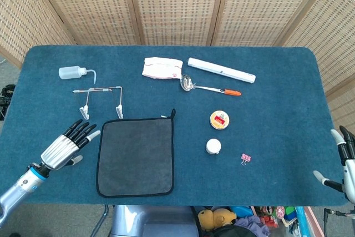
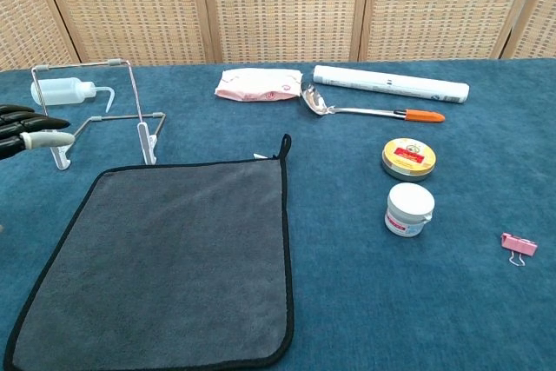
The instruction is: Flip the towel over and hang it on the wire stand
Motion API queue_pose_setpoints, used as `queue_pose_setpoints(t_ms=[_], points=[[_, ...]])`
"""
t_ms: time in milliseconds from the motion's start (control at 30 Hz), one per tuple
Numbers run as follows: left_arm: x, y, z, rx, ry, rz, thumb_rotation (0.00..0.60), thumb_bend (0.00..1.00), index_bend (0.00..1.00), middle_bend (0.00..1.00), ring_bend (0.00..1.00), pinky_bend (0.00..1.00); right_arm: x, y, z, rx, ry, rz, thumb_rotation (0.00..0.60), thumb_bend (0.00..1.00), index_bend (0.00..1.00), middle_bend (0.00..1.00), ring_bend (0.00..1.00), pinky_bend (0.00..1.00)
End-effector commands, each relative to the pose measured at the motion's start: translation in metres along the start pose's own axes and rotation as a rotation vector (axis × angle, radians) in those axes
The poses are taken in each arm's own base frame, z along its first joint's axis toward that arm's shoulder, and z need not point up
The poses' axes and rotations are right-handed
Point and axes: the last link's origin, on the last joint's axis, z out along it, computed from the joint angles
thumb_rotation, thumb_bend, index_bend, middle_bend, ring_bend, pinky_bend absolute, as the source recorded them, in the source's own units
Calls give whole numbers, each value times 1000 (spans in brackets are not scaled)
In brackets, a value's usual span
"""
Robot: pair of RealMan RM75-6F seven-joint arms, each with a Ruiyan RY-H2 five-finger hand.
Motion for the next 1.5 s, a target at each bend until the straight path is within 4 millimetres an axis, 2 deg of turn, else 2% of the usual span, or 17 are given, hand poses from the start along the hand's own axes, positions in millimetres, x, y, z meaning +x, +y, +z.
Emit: queue_pose_setpoints(t_ms=[33, 233, 600, 1200, 1500], points=[[-4, 8, 14, -57, 11, -3, 600, 207, 93, 0, 0, 0, -1, 0, 1, -3, -2, -2, 600, 0, 0, 0, 0, 0], [-14, 12, 15, -90, -26, 38, 600, 212, 146, 0, 0, 0, -2, -1, 2, -4, -7, -8, 600, 0, 0, 0, 0, 0], [-26, 18, 19, -80, -61, 50, 600, 234, 162, 0, 0, 0, -1, 0, 2, -2, -8, 0, 600, 0, 0, 0, 0, 0], [-34, 24, 33, -81, -90, 80, 600, 241, 188, 0, 0, 0, -1, 1, 3, -5, -12, 6, 600, 0, 0, 0, 0, 0], [-35, 29, 37, -95, -82, 88, 600, 315, 204, 0, 0, 0, -1, 1, 3, -5, -14, 8, 600, 0, 0, 0, 0, 0]])
